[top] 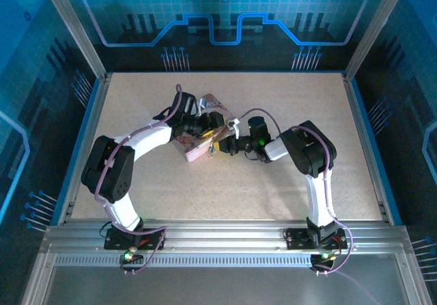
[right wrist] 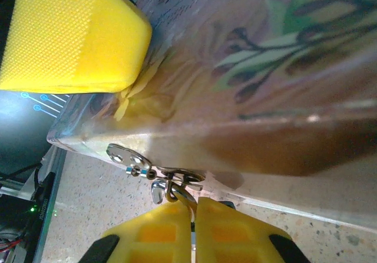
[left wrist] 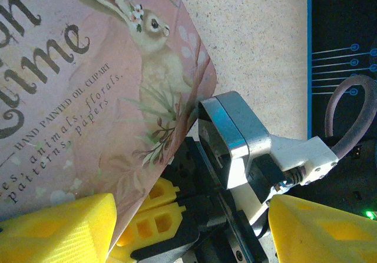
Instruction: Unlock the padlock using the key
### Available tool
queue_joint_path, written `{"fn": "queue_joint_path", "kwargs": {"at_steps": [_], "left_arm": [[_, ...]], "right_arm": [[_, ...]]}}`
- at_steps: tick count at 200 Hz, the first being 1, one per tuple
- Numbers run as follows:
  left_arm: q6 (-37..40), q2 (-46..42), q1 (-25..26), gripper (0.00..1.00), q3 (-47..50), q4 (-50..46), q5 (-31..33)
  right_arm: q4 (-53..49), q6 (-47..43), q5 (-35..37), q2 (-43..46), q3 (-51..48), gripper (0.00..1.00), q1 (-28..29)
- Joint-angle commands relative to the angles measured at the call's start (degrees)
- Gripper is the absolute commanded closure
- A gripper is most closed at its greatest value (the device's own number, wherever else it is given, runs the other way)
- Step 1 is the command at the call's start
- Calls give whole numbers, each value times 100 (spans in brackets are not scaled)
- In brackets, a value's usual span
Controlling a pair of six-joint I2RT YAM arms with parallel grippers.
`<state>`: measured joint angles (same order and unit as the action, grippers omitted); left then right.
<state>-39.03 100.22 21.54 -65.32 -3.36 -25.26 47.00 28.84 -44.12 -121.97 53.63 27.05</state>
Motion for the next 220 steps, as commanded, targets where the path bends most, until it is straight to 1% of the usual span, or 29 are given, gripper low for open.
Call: {"fn": "queue_joint_path", "kwargs": {"at_steps": [1, 24, 59, 93, 98, 118, 220], "left_arm": [[-18, -50, 52, 30, 103, -147, 59], [8, -63, 50, 30, 118, -175, 74], [53, -141, 52, 30, 244, -195, 145], [71, -204, 48, 30, 357, -183, 146], [72, -214, 52, 30, 371, -186, 147], [87, -255, 69, 30, 467, -173, 142], [57, -302, 209, 29, 849, -13, 187]], "right_arm": [[51, 18, -63, -90, 79, 96, -2], [329, 228, -12, -60, -20, 100, -50], [838, 696, 225, -2, -232, 100, -133], [1353, 1345, 451, -70, -291, 100, -212], [1440, 1463, 508, -85, -454, 100, -215], [1791, 1905, 660, -133, -558, 100, -222], [2480, 3060, 1367, -73, -798, 100, -182]]}}
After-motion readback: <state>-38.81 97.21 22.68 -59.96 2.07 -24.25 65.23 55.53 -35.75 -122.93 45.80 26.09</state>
